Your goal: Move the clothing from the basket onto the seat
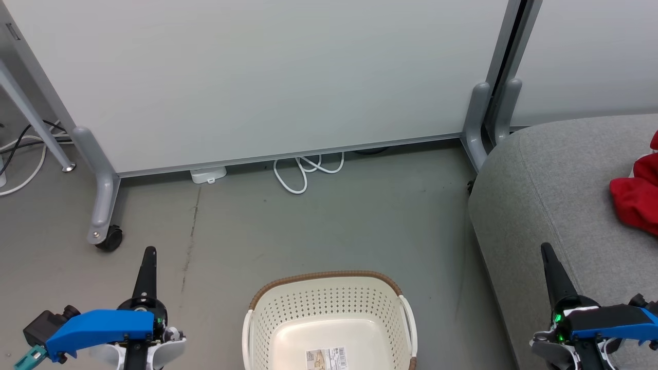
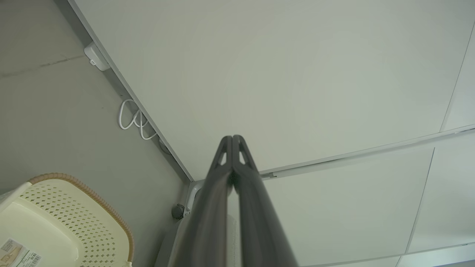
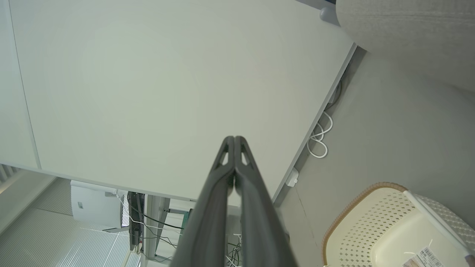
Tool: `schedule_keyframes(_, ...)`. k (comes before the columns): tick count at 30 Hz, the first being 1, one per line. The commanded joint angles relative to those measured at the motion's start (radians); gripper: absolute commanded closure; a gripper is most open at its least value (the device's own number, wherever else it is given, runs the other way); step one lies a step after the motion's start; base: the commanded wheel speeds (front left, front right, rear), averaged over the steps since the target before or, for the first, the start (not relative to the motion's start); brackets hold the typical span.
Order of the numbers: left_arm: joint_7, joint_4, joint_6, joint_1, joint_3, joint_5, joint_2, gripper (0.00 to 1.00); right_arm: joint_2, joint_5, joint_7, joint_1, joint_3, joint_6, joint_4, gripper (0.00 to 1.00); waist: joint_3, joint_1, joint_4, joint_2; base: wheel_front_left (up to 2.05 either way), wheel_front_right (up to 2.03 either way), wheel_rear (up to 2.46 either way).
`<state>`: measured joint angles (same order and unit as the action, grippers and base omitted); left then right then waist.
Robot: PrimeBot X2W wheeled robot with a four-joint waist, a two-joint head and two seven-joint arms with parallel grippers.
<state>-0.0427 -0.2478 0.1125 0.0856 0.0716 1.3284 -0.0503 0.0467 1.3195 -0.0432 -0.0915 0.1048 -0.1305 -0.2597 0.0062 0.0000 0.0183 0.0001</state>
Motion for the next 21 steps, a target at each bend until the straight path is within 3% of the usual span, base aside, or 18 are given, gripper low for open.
schedule_keyframes(1, -0.008, 0.007, 0.007, 0.021, 0.007, 0.028, 0.000, 1.00, 0.005, 0.030, -0.008, -0.019, 0.003, 0.000, 0.010, 1.00, 0.000, 0.0000, -0.001, -0.0001, 0.00, 0.00, 0.00)
schedule_keyframes(21, -0.047, 0.005, 0.016, 0.025, 0.031, 0.178, 0.000, 1.00, 0.006, 0.185, -0.046, -0.021, 0.008, 0.000, 0.014, 1.00, -0.002, 0.0000, -0.010, -0.0001, 0.00, 0.00, 0.00)
